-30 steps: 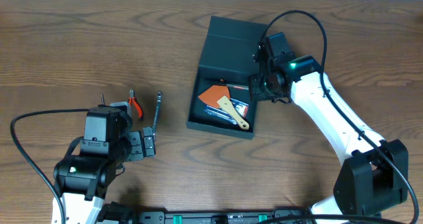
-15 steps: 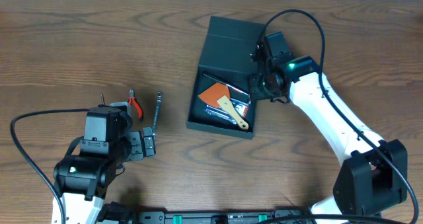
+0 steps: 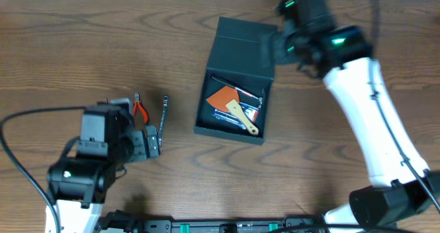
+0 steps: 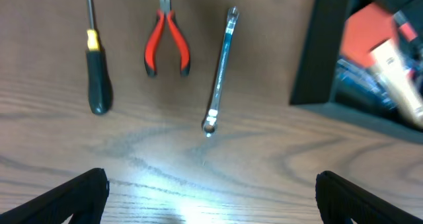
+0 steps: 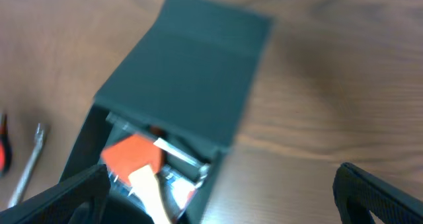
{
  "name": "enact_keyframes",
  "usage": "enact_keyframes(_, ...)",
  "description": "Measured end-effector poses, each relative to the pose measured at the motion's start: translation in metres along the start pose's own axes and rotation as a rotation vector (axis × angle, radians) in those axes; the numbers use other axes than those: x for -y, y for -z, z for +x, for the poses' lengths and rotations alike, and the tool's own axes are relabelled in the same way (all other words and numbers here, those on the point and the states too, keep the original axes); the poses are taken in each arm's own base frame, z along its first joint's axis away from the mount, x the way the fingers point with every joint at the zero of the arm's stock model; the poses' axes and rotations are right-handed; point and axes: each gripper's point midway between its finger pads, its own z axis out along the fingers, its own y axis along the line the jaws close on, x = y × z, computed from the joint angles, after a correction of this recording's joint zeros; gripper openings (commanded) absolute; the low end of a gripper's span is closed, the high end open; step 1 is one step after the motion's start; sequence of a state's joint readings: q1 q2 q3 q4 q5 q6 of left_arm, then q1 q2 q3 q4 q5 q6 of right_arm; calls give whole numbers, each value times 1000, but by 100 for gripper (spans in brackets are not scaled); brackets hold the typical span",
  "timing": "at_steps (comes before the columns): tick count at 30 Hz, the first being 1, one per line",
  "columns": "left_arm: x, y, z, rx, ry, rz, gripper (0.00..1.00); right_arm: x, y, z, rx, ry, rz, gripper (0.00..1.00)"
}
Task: Pack container
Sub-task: 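Open the right gripper and raise it away from the box, then move the left gripper over the chrome wrench and grasp it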
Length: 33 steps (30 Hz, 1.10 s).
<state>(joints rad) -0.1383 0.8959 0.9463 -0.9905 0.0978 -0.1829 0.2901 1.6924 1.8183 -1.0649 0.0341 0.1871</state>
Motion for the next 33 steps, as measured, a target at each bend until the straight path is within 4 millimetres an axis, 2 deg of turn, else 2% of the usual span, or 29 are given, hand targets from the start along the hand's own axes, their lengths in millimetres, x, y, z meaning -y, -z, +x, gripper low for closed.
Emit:
enact_keyframes(2,3,9,-11,-12,-5,-3,99,25,13,-10,29,-55,32,99)
enact_keyframes(4,6,14,-20,-45,-15,-17,99,46,20,-11,33,-99,63,99)
enact_keyframes(8,7,2,-24,-166,-50,-68,99,68,20,-1,-10,-144,96,99)
enact_keyframes(15,11,-55,-18,-358,-60,-95,99,74,21,3,-28,-156,104,99)
enact_keyframes(23,11,-102,-16,-430,-70,-104,99,74,21,3,-28,-152,103,99)
enact_keyframes(33,19,-138,6,-404,-153,-76,99,74,20,4,-29,-145,108,99)
